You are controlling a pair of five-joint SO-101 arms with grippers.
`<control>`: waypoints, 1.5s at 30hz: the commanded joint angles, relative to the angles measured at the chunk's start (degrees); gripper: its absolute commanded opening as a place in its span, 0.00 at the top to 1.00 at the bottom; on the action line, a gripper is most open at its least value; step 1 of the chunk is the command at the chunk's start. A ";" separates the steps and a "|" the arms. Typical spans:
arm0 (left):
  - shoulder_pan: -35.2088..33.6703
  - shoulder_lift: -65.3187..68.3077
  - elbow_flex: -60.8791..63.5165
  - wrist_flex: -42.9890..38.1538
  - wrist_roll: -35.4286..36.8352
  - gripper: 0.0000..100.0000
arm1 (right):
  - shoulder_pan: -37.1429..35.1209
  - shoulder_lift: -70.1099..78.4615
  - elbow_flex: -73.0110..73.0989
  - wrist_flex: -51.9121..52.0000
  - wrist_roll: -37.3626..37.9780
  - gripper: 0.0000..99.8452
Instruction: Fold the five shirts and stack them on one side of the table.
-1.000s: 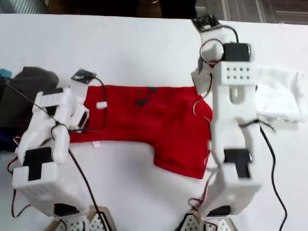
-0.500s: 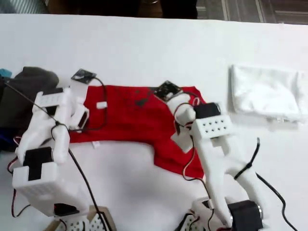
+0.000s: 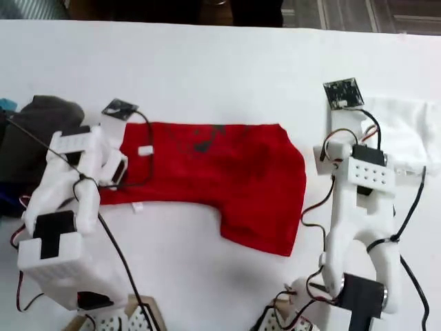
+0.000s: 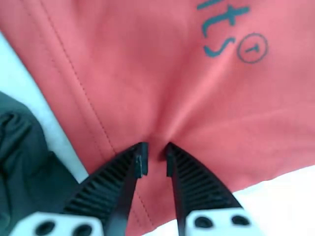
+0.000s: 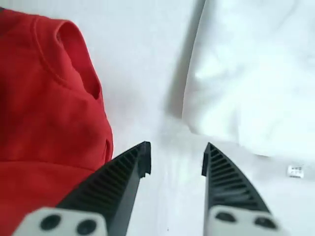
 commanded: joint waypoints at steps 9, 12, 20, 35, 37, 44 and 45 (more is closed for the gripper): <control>-1.23 0.35 0.13 -1.58 -0.18 0.91 | -14.37 -11.12 -2.20 21.67 9.85 0.83; -1.23 0.35 0.13 -1.58 -0.18 0.91 | -20.09 -13.58 -0.44 23.52 9.49 0.83; -1.23 0.35 0.13 -1.58 -0.18 0.91 | -32.48 -13.93 12.22 18.42 9.49 0.83; -1.23 0.35 0.13 -1.58 -0.26 0.91 | -40.31 -13.85 20.31 16.13 9.49 0.74; -1.23 0.35 0.13 -1.58 -0.26 0.91 | -40.75 -13.85 21.63 16.13 9.49 0.74; -1.23 0.35 0.13 -1.58 -0.26 0.91 | -40.84 -13.85 27.87 11.91 9.49 0.74; -1.23 0.35 0.13 -1.58 -0.26 0.91 | -40.75 -13.85 28.66 10.86 9.49 0.74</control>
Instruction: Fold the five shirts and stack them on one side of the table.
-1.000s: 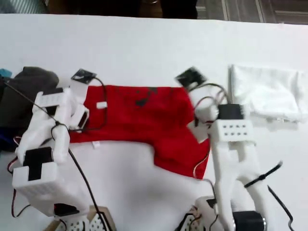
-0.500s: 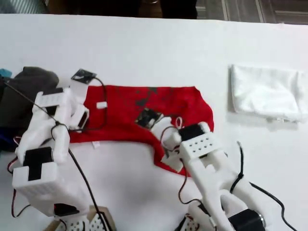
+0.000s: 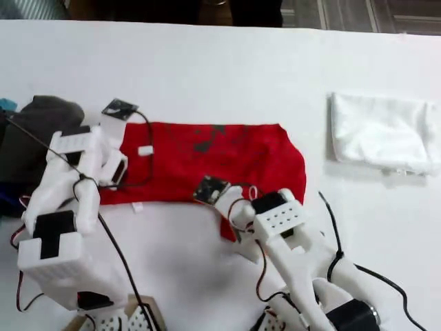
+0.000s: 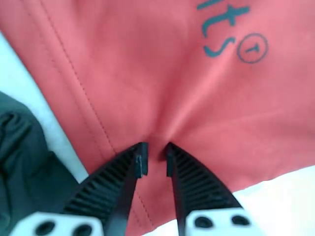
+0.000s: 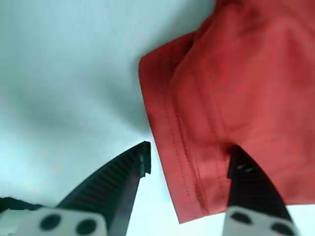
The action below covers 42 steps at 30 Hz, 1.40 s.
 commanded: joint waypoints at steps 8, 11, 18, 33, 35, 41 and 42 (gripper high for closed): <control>-1.23 0.35 0.13 -1.58 -0.26 0.91 | 0.04 1.63 2.46 -7.16 0.00 0.75; -1.23 0.35 0.22 -1.58 -0.26 0.91 | 0.04 7.78 0.09 -7.52 0.00 0.75; -1.23 0.35 0.22 -1.58 -0.26 0.91 | -0.04 17.01 -6.77 -4.70 0.35 0.83; -1.23 0.35 0.22 -1.58 -0.26 0.91 | 6.11 17.10 -25.05 9.71 6.86 0.98; -1.23 0.35 0.22 -1.58 -0.26 0.91 | 8.13 17.54 -30.42 13.41 9.76 0.98; -1.23 0.35 0.22 -1.58 -0.26 0.91 | 11.82 18.86 -43.60 15.78 11.60 0.98; -1.23 0.35 0.22 -1.58 -0.26 0.91 | 11.91 20.26 -45.54 15.78 11.60 0.98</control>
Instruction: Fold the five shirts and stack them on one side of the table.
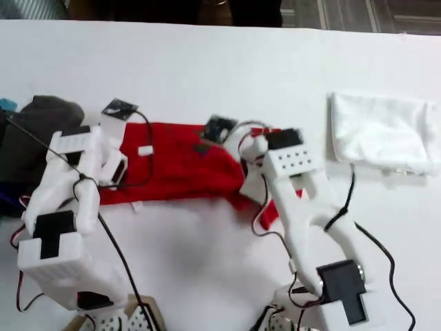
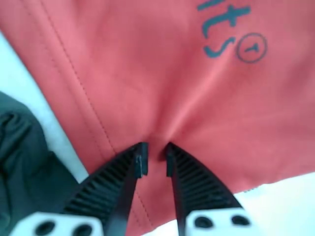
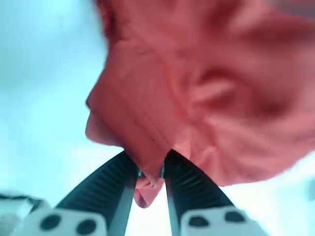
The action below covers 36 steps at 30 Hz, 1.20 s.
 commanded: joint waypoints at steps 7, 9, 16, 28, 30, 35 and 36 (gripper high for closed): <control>-1.23 0.35 0.31 -1.58 -0.26 0.91 | 1.89 18.68 -22.42 1.71 0.62 0.98; -1.23 0.35 0.31 -1.58 -0.26 0.91 | 1.89 23.25 -28.84 3.65 0.62 0.98; -1.23 0.35 0.31 -1.58 -0.26 0.91 | 1.98 38.55 -50.46 14.55 0.53 0.84; -1.23 0.35 0.40 -1.58 -0.26 0.91 | 8.57 48.57 -76.40 22.37 -4.92 0.85; -1.23 0.35 0.40 -1.58 -0.26 0.91 | 9.01 45.67 -76.75 22.37 -7.30 0.86; -1.23 0.35 0.40 -1.58 -0.26 0.91 | 7.69 33.54 -68.22 22.37 -10.55 0.97; -1.23 0.35 0.40 -1.58 -0.26 0.91 | 7.34 30.37 -64.35 22.37 -10.55 0.98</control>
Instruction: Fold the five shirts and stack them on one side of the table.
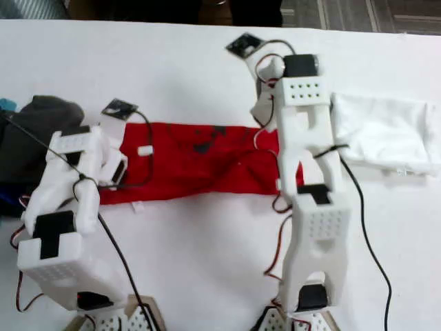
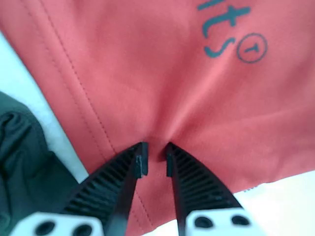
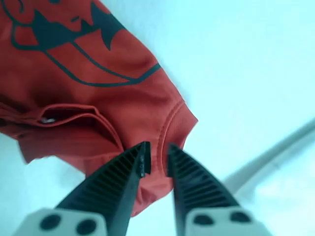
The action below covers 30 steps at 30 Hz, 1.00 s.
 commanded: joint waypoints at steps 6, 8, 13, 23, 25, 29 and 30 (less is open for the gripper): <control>-1.23 0.35 0.31 -1.58 -0.26 0.91 | -6.73 -31.08 36.31 0.13 -0.97 0.98; -1.23 0.35 0.31 -1.58 -0.26 0.91 | -8.31 -36.79 46.07 -3.30 -0.97 0.98; -1.23 0.35 0.31 -1.58 -0.26 0.91 | -9.98 -43.82 65.93 -13.49 -1.49 0.98; -1.23 0.35 0.31 -1.58 -0.26 0.91 | -3.91 -43.74 77.71 -28.00 -1.49 0.98; -1.23 0.35 0.31 -1.58 -0.26 0.91 | -1.19 -43.74 78.59 -30.90 -1.49 0.98; -1.23 0.35 0.31 -1.58 -0.26 0.91 | 5.14 -43.74 79.12 -37.67 -1.49 0.98; -1.23 0.35 0.31 -1.58 -0.26 0.91 | 6.37 -43.74 79.12 -39.34 -1.49 0.98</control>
